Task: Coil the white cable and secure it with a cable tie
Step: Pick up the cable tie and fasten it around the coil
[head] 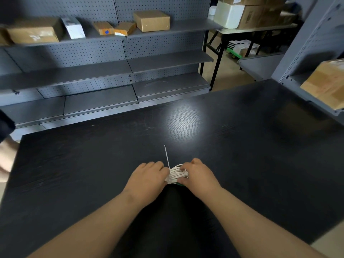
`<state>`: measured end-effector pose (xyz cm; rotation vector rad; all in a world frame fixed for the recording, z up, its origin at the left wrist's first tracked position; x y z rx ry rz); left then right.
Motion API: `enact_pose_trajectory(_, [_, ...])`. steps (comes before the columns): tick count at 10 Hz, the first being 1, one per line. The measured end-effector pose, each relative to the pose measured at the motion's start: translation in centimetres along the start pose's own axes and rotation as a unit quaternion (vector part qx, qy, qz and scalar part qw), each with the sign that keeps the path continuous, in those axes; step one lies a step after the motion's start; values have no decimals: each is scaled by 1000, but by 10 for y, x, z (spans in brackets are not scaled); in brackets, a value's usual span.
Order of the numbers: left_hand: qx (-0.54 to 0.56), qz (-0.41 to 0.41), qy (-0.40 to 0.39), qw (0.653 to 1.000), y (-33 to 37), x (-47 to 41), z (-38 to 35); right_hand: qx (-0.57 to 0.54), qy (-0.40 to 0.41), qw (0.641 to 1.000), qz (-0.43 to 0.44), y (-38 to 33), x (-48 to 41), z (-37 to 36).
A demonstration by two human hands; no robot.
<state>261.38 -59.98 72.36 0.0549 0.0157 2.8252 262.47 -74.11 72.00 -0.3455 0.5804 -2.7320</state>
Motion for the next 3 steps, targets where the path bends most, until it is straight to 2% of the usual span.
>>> enact_pose_trajectory(1, [10, 33, -19, 999, -11, 5, 3, 5, 34, 999, -3, -12, 7, -6])
enact_pose_trajectory(2, [-2, 73, -14, 997, -19, 8, 5, -12, 36, 999, 0, -19, 11, -11])
enact_pose_trajectory(3, [19, 107, -13, 994, -31, 9, 17, -41, 47, 998, -17, -17, 7, 16])
Point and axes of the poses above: each hand's wrist, its own x-axis away from the middle knuckle, its own z-axis out of the back of the hand, y = z × x, the point moved 4 cm from there along -x, towards the middle knuckle, and after that the axes turned 12 degrees about z, right-handed, at the moved point
